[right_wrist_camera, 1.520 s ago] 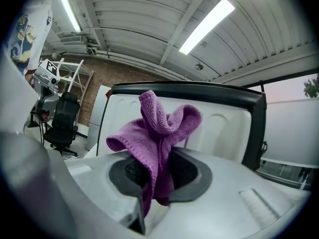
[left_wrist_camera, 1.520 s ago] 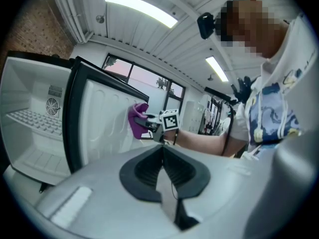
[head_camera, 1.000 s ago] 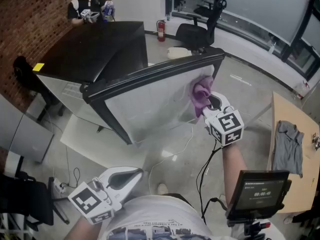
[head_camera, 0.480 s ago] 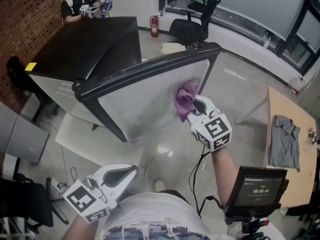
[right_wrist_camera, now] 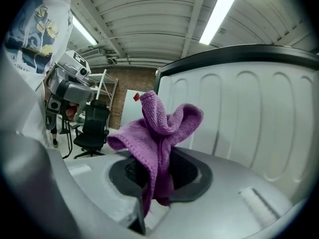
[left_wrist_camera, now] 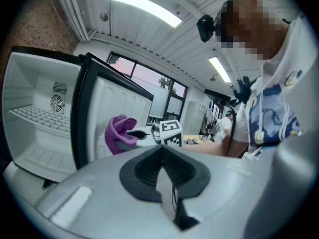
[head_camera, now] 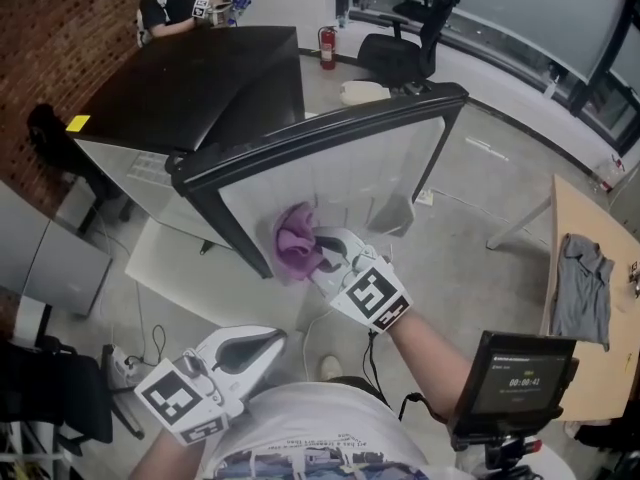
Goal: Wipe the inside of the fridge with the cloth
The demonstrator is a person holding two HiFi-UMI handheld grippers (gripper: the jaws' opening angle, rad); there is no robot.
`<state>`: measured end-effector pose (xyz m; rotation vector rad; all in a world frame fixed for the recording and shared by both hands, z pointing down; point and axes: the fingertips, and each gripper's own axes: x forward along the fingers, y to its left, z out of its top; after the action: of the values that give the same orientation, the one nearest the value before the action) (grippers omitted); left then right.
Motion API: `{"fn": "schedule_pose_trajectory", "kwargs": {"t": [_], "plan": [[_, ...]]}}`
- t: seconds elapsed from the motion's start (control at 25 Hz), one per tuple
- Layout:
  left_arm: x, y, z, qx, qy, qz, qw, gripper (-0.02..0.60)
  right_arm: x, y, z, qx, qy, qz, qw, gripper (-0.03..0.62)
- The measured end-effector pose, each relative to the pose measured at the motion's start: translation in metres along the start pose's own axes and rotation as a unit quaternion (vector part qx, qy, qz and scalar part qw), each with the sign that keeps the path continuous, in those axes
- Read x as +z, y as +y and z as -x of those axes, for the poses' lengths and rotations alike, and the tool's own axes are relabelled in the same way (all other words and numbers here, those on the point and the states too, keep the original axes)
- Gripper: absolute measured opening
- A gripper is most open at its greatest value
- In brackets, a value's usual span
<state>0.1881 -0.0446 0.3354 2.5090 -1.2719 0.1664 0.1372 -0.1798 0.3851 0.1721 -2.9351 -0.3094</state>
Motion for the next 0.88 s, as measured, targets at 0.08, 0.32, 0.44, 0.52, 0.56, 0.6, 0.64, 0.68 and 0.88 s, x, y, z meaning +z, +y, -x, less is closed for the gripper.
{"fn": "schedule_pose_trajectory", "kwargs": {"t": [0.08, 0.32, 0.44, 0.52, 0.56, 0.6, 0.64, 0.68, 0.88], "plan": [[-0.001, 0.001, 0.003, 0.006, 0.000, 0.002, 1.0000, 0.008, 0.004, 0.007, -0.009, 0.010, -0.004, 0.006, 1.000, 0.081], [-0.005, 0.001, 0.008, 0.016, -0.001, 0.008, 0.9998, 0.009, 0.002, 0.005, -0.021, 0.017, 0.001, 0.011, 1.000, 0.081], [-0.004, 0.002, 0.009, 0.017, 0.000, 0.007, 0.9998, 0.008, -0.007, -0.004, -0.019, 0.006, 0.009, 0.007, 1.000, 0.081], [-0.004, 0.001, 0.008, 0.017, 0.001, 0.006, 0.9998, 0.009, -0.013, -0.012, -0.013, -0.004, 0.014, 0.005, 1.000, 0.081], [-0.004, 0.000, 0.006, 0.015, 0.001, 0.006, 0.9999, 0.008, -0.016, -0.017, -0.009, -0.009, 0.017, 0.004, 1.000, 0.081], [-0.003, -0.002, 0.004, 0.013, 0.002, 0.006, 0.9999, 0.008, -0.019, -0.022, -0.004, -0.014, 0.019, 0.002, 1.000, 0.081], [-0.003, -0.003, 0.002, 0.010, 0.003, 0.006, 0.9999, 0.008, -0.022, -0.027, 0.000, -0.020, 0.022, 0.000, 1.000, 0.081], [-0.004, -0.005, 0.000, 0.007, 0.004, 0.006, 1.0000, 0.008, -0.025, -0.032, 0.004, -0.027, 0.025, -0.002, 0.999, 0.081], [-0.005, -0.006, -0.009, -0.007, 0.008, 0.003, 0.9999, 0.008, -0.039, -0.057, 0.023, -0.064, 0.035, -0.008, 0.997, 0.081]]}}
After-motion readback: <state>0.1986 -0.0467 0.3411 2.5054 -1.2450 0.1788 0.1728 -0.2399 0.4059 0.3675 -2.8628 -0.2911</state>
